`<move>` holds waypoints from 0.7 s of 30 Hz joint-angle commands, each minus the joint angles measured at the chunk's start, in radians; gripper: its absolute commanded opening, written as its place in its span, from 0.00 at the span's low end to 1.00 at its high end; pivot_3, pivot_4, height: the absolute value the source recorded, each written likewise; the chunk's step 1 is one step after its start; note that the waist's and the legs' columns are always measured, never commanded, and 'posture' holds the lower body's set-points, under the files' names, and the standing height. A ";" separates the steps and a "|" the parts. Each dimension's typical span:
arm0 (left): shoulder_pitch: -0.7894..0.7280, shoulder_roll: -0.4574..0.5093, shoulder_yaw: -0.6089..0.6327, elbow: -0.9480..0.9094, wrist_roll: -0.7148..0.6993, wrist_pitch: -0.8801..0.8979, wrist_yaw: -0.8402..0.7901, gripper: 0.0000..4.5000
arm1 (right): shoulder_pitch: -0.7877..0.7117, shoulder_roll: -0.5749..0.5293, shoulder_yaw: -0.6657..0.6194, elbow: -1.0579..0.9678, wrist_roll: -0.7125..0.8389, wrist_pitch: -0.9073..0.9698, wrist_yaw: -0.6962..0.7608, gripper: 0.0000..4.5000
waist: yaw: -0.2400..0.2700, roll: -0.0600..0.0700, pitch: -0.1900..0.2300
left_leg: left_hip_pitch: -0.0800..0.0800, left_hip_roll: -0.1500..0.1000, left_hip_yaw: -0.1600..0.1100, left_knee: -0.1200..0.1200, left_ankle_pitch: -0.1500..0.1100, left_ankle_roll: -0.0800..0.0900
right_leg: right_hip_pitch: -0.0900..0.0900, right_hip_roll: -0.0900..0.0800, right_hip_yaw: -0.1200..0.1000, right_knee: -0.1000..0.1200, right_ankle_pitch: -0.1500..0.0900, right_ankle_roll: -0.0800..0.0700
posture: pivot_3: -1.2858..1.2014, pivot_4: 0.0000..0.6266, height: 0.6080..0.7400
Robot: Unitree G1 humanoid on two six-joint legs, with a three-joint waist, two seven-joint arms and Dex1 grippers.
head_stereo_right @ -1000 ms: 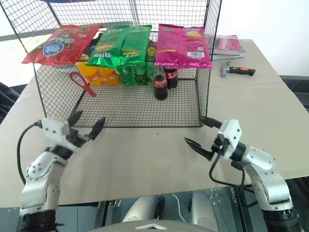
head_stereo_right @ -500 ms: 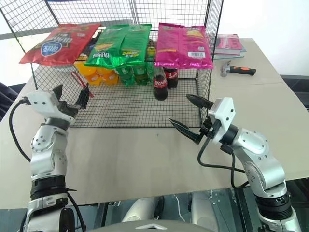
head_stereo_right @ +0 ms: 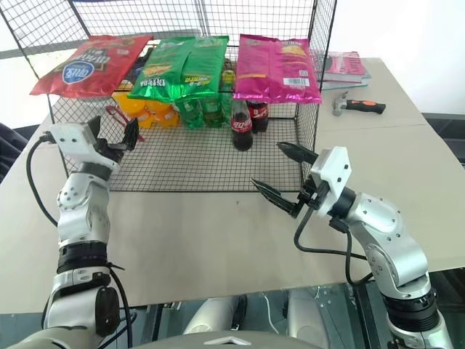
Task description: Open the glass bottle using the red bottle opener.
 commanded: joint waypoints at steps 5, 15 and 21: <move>-0.027 0.017 0.008 0.014 -0.010 -0.062 -0.032 0.83 | -0.018 0.002 0.006 -0.020 -0.006 -0.014 -0.005 1.00 | 0.001 0.000 0.000 | 0.000 0.000 0.000 0.000 0.000 0.000 | 0.000 0.000 0.000 0.000 0.000 0.000 | 0.52 0.24 1.00; -0.003 0.021 0.018 0.002 -0.018 -0.071 -0.038 0.01 | -0.015 0.014 0.016 -0.009 -0.021 -0.023 -0.002 1.00 | 0.000 0.000 0.000 | 0.000 0.000 0.000 0.000 0.000 0.000 | 0.000 0.000 0.000 0.000 0.000 0.000 | 0.52 0.24 1.00; 0.012 0.026 0.014 -0.002 0.017 -0.099 -0.009 0.01 | -0.014 0.013 0.017 -0.006 -0.025 -0.025 0.002 1.00 | -0.001 0.000 0.000 | 0.000 0.000 0.000 0.000 0.000 0.000 | 0.000 0.000 0.000 0.001 0.000 0.000 | 0.52 0.24 1.00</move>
